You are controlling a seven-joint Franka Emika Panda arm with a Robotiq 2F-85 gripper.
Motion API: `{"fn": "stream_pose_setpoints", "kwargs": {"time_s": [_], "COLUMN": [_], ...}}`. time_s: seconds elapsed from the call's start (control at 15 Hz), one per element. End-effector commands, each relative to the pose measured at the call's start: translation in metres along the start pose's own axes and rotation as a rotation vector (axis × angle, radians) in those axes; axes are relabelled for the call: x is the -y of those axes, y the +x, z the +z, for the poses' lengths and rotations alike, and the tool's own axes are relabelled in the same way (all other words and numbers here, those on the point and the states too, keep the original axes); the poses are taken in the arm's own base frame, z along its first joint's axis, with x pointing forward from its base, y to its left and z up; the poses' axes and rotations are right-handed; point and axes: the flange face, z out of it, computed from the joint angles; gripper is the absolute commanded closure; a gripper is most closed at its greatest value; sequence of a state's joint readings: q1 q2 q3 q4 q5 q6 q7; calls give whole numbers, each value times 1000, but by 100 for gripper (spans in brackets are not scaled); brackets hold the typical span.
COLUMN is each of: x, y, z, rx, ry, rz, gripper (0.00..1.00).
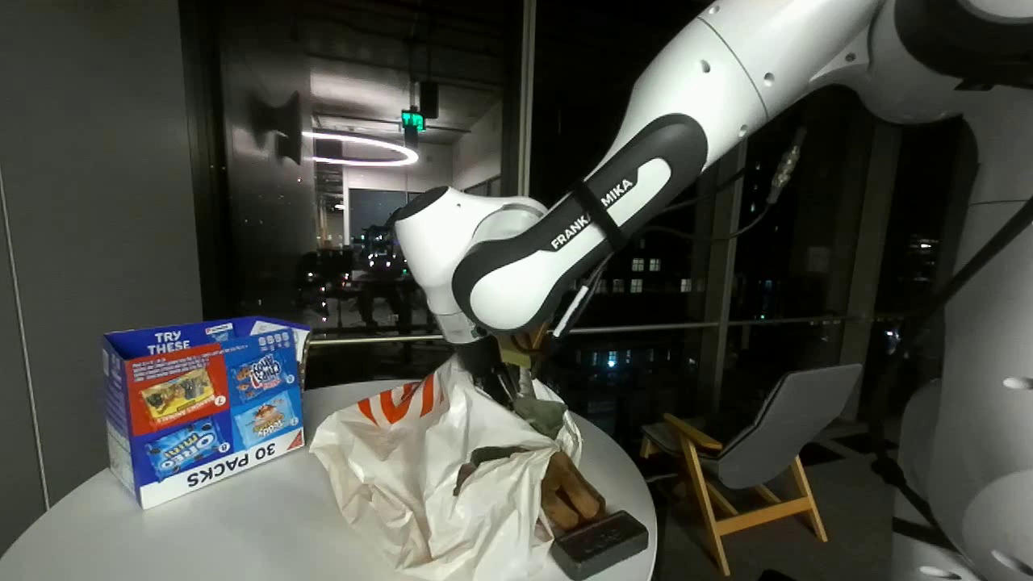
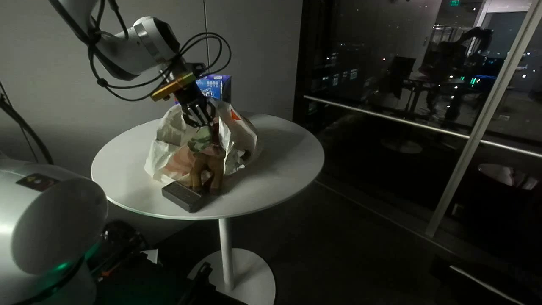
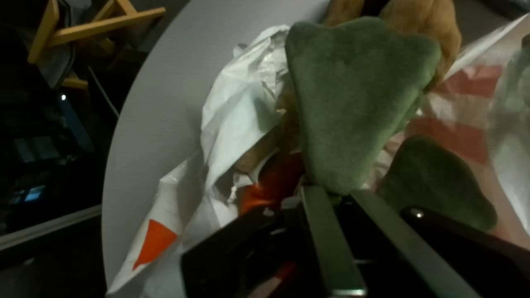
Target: Empty the plastic
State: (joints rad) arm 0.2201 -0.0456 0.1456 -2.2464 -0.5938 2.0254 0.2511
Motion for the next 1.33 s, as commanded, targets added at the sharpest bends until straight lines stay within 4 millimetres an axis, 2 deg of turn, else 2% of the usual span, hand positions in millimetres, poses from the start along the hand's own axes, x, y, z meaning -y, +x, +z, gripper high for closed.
{"fn": "stream_pose_setpoints", "kwargs": {"time_s": [0.0, 0.27, 0.53, 0.73, 0.8, 0.93, 1.13, 1.27], "x": [-20, -37, -45, -44, -46, -41, -23, -8], "y": [-25, -50, -63, -57, -46, -36, -23, -23], "z": [-20, -20, -21, -12, -9, -6, -16, -37], "rx": [164, 426, 386, 335, 310, 260, 173, 115], "ry": [77, 82, 209, 283, 304, 344, 381, 392], "rz": [-14, -83, -284, -410, -452, -537, -669, -758], "gripper": [89, 89, 89, 89, 89, 89, 90, 91]}}
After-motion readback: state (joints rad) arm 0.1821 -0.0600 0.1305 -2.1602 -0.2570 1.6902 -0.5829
